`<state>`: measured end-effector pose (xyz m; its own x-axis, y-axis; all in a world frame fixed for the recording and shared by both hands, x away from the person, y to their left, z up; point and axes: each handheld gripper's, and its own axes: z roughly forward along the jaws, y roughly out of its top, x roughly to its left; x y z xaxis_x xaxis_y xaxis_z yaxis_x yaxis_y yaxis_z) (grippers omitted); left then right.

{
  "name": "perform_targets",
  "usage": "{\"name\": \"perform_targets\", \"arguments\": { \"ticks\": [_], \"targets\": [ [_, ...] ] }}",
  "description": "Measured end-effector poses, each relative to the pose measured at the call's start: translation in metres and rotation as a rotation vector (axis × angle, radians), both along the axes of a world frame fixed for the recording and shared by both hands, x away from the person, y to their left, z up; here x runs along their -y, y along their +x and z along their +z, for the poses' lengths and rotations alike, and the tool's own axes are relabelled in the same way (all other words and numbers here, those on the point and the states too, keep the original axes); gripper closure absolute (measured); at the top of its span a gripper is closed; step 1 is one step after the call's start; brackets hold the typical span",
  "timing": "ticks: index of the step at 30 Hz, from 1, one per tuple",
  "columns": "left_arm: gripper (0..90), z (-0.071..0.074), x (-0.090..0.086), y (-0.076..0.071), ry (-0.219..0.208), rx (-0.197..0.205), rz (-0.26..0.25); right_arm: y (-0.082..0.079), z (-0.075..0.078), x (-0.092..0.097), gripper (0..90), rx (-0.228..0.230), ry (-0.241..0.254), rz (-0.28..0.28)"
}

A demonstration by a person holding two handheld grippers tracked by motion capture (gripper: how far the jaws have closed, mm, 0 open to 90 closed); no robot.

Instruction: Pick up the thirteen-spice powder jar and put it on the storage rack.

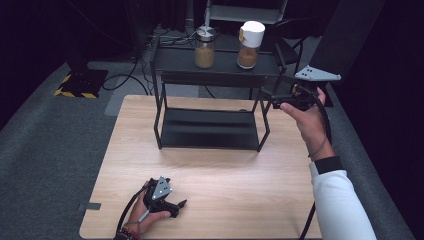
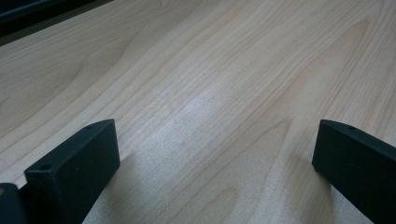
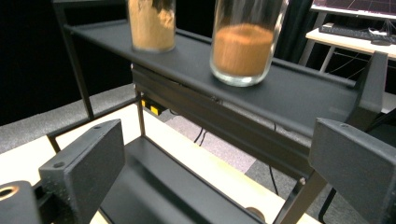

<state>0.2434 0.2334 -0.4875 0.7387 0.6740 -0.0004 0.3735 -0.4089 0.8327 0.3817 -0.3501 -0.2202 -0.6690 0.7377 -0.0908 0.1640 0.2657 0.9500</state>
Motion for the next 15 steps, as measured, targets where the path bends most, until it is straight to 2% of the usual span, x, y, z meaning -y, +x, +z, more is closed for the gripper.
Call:
{"name": "perform_targets", "arguments": {
  "ticks": [9,13,15],
  "targets": [
    [0.1,0.000,0.000,0.000,0.000,0.000,0.001,-0.012,-0.022,0.004,3.6,-0.006,-0.016,0.023],
    [0.1,0.000,0.000,0.000,0.000,0.000,0.001,-0.018,-0.037,0.008,3.6,-0.016,-0.001,0.037],
    [0.1,0.000,0.000,0.000,0.000,0.000,0.001,-0.022,-0.047,0.008,3.5,-0.019,-0.019,0.035]
  ]
}}
